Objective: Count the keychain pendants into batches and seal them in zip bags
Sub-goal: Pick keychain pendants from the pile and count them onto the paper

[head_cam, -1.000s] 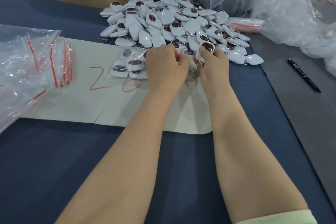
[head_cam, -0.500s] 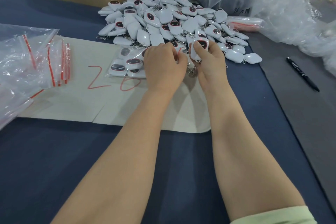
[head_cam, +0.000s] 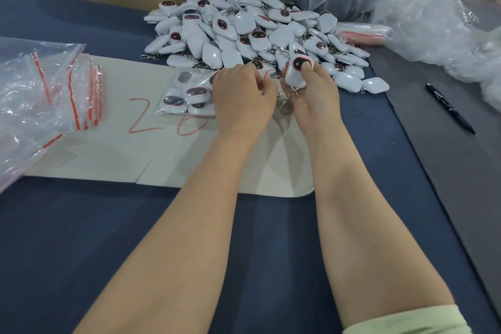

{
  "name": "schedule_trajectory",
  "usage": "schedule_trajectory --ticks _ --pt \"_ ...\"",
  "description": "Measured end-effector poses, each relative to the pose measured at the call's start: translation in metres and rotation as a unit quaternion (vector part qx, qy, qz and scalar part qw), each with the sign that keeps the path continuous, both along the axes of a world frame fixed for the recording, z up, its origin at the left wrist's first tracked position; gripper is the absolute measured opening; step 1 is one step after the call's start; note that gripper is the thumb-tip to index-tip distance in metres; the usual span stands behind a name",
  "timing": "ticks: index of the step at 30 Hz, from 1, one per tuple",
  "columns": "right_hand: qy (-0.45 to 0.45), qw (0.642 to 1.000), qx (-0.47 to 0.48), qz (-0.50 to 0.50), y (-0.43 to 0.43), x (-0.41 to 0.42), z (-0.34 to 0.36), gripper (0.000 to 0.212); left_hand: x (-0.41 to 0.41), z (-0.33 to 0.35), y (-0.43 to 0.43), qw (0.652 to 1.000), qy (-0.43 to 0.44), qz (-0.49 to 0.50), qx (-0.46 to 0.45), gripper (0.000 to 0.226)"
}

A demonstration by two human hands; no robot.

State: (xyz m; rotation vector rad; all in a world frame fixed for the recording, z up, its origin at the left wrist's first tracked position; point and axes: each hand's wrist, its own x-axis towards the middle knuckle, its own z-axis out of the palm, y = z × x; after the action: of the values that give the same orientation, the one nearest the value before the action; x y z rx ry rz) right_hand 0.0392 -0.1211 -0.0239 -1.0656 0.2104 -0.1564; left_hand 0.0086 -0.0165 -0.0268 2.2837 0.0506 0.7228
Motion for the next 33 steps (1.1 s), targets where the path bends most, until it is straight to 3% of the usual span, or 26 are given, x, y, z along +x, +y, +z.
schedule_trajectory --ticks 3,6,16,19,25,28,30,33 --pt "-0.006 1.000 0.012 0.012 0.001 0.001 -0.001 0.014 0.000 0.000 0.000 1.000 0.000 -0.003 0.001 0.028" --pt "-0.013 0.999 -0.001 0.029 0.003 -0.001 -0.001 0.026 0.000 0.000 0.001 1.000 -0.002 -0.003 0.000 0.027" --pt "-0.022 0.991 -0.135 0.000 0.008 -0.002 0.010 0.023 -0.001 0.002 0.001 0.999 0.003 -0.006 -0.032 0.027" --pt "-0.008 0.964 -0.266 -0.008 0.007 -0.001 0.019 0.013 -0.002 0.006 0.001 0.998 0.009 -0.001 -0.064 0.025" --pt "0.045 0.880 -0.468 0.069 0.001 -0.011 0.030 0.029 -0.005 0.015 0.002 0.987 0.033 -0.001 -0.156 0.018" --pt "0.016 0.897 -0.437 0.067 0.011 -0.013 0.028 0.026 -0.008 0.019 0.000 0.985 -0.001 -0.010 -0.174 0.019" --pt "-0.016 0.922 -0.369 0.113 0.016 -0.015 0.029 0.021 -0.010 0.021 -0.001 0.983 -0.027 -0.019 -0.180 0.017" --pt "-0.051 0.928 -0.320 0.184 0.016 -0.016 0.028 0.024 -0.011 0.022 -0.003 0.981 -0.062 -0.023 -0.182 0.015"
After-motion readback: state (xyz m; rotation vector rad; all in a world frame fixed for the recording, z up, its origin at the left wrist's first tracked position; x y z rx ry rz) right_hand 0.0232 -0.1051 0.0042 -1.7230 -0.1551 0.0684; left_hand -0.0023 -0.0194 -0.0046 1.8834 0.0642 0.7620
